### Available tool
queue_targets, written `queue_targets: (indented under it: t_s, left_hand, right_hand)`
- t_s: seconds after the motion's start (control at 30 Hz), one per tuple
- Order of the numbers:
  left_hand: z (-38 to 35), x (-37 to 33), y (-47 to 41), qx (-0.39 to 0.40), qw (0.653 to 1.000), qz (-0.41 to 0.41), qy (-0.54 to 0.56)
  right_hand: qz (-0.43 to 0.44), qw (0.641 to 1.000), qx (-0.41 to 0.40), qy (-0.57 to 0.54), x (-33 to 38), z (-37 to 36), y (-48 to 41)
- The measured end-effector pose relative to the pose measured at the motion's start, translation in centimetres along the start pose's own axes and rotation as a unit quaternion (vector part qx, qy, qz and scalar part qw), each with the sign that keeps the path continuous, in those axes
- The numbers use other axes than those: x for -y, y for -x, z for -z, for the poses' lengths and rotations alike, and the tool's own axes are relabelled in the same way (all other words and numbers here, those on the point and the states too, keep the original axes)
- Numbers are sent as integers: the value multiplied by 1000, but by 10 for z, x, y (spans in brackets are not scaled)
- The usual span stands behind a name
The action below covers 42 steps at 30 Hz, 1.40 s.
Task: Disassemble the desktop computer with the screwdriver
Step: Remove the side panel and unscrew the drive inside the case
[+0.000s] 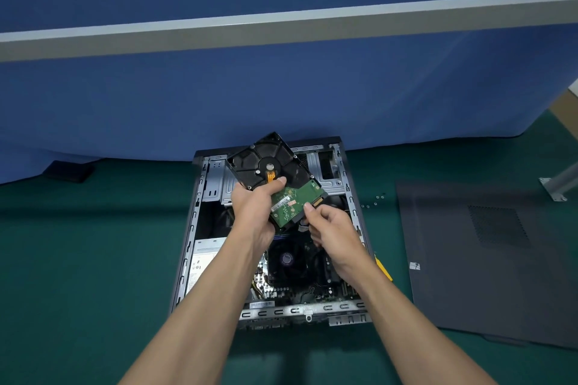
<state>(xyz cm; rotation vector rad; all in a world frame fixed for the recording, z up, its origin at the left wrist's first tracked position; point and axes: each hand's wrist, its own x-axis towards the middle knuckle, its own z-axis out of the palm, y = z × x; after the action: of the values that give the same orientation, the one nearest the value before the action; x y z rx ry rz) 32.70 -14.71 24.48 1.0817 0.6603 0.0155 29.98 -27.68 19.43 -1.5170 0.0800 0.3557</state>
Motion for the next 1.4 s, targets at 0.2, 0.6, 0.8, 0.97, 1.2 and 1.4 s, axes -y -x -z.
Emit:
queue_targets:
  t_s: [0.2, 0.6, 0.8, 0.97, 1.2, 1.4]
  left_hand:
    - [0, 3, 1, -16, 1000, 11, 11]
    - [2, 0, -3, -54, 999, 8, 0]
    - [-2, -3, -4, -43, 999, -27, -7]
    - [-24, 12, 3, 9, 999, -25, -38]
    - [-83, 49, 23, 169, 981, 24, -90]
    - [-127, 87, 33, 283, 944, 138, -97]
  right_hand:
    - [-24, 996, -29, -79, -3, -4, 0]
    - [-49, 993, 47, 92, -2, 11, -2]
    - [25, 922, 49, 384, -21, 10, 19]
    - [104, 935, -224, 254, 1, 38, 24]
    - [61, 929, -120, 346, 30, 90, 28]
    - [28, 915, -277, 292, 11, 125, 36]
